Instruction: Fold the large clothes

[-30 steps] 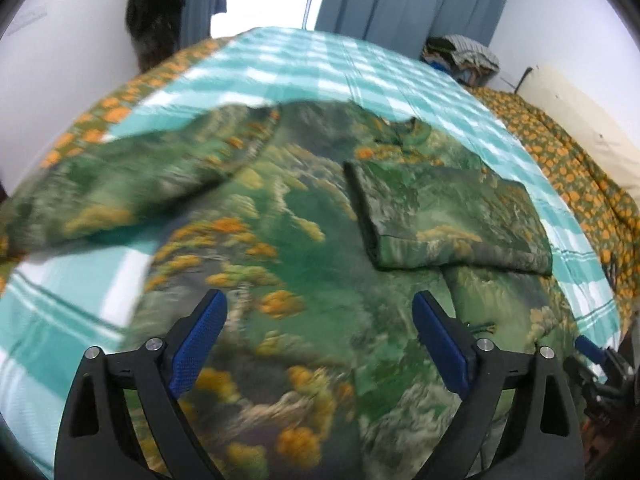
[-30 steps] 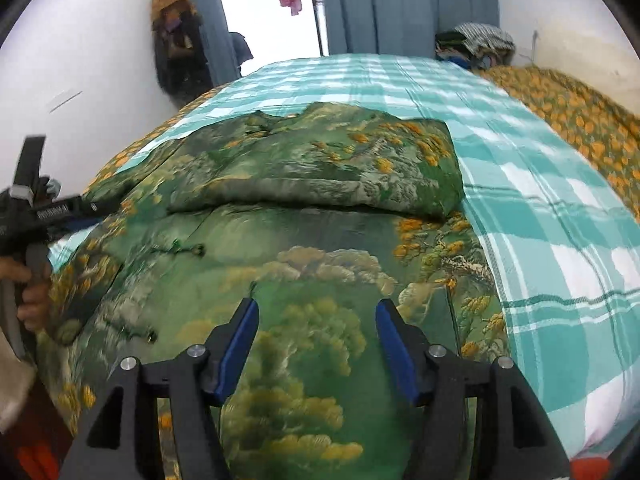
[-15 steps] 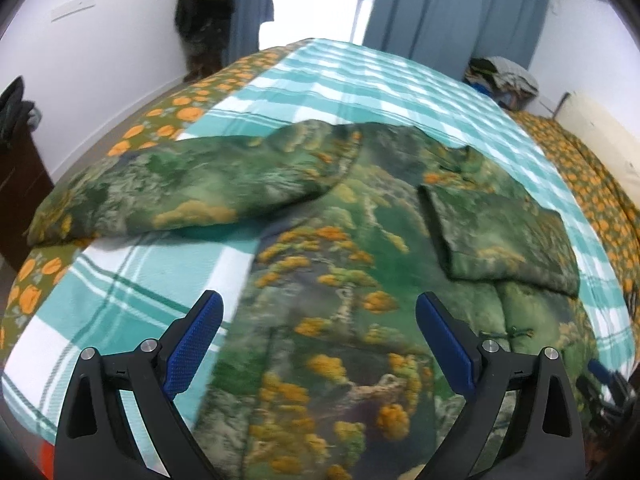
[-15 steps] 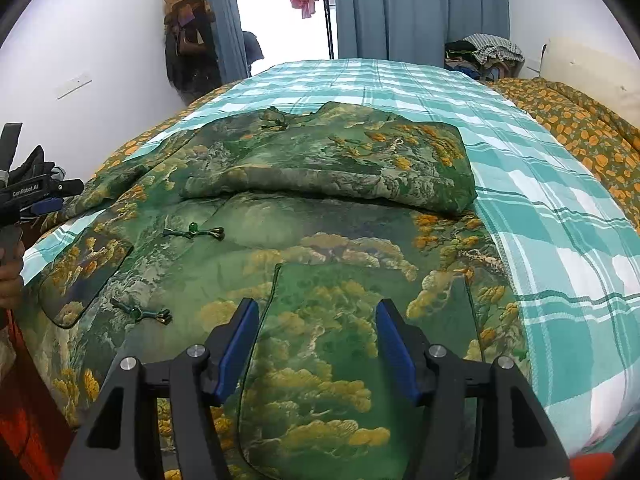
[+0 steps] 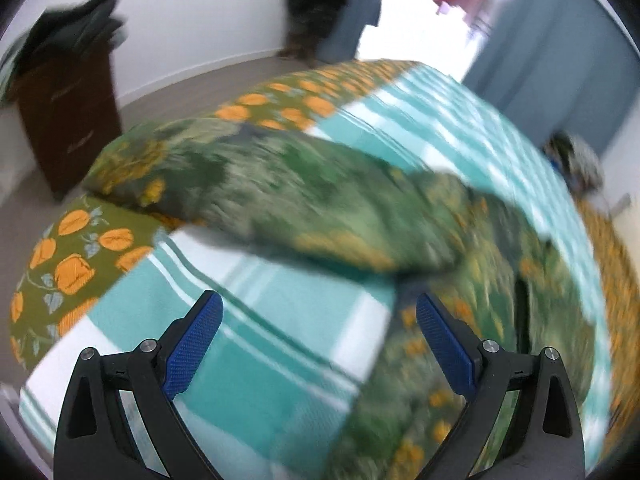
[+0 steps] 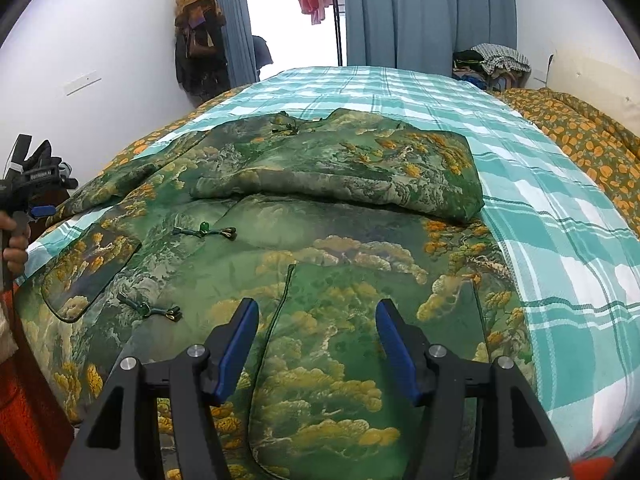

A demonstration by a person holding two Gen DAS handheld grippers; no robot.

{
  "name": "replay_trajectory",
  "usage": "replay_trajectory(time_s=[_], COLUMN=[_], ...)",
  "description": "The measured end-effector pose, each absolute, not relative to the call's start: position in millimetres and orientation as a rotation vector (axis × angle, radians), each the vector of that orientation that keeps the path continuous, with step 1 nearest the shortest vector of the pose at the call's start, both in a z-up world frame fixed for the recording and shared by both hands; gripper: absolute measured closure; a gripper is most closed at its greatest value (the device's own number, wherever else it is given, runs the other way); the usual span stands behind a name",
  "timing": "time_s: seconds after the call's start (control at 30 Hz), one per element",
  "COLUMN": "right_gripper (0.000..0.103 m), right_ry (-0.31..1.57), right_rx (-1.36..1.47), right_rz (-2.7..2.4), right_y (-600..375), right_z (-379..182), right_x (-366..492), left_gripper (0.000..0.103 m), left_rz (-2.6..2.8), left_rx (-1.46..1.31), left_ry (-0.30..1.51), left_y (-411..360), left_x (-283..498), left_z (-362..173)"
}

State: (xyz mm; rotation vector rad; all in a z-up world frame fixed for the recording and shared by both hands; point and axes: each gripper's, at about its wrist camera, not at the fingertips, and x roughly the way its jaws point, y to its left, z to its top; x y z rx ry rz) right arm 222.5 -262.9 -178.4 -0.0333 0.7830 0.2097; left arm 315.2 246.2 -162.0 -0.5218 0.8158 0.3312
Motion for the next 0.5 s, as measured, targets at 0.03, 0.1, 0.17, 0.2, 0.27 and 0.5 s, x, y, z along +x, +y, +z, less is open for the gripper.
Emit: replay_trajectory(time_s=[0.03, 0.1, 0.17, 0.2, 0.27, 0.5], right_gripper=[0.041, 0.041, 0.041, 0.041, 0.041, 0.041], right_ry=[0.785, 0.789, 0.797, 0.800, 0.810, 0.838], right_rx=[-0.037, -0.043, -0.052, -0.057, -0.067, -0.101], right_rz=[0.209, 0.211, 0.217, 0.219, 0.225, 0.225], right_y=[-261, -258, -254, -252, -248, -241], right_z=[-179, -181, -183, -184, -186, -195], right_x=[223, 224, 225, 225, 226, 228], left_gripper=[0.005, 0.005, 0.005, 0.005, 0.006, 0.040], left_rz=[0.343, 0.390, 0.402, 0.408, 0.430, 0.508], left_rx=[-0.566, -0.650, -0.730, -0.776, -0.871, -1.018], left_ry=[0.804, 0.801, 0.812, 0.831, 0.857, 0.707], left_y=[261, 289, 309, 318, 334, 368], left_x=[319, 330, 342, 348, 356, 357], left_z=[-165, -175, -190, -199, -220, -231])
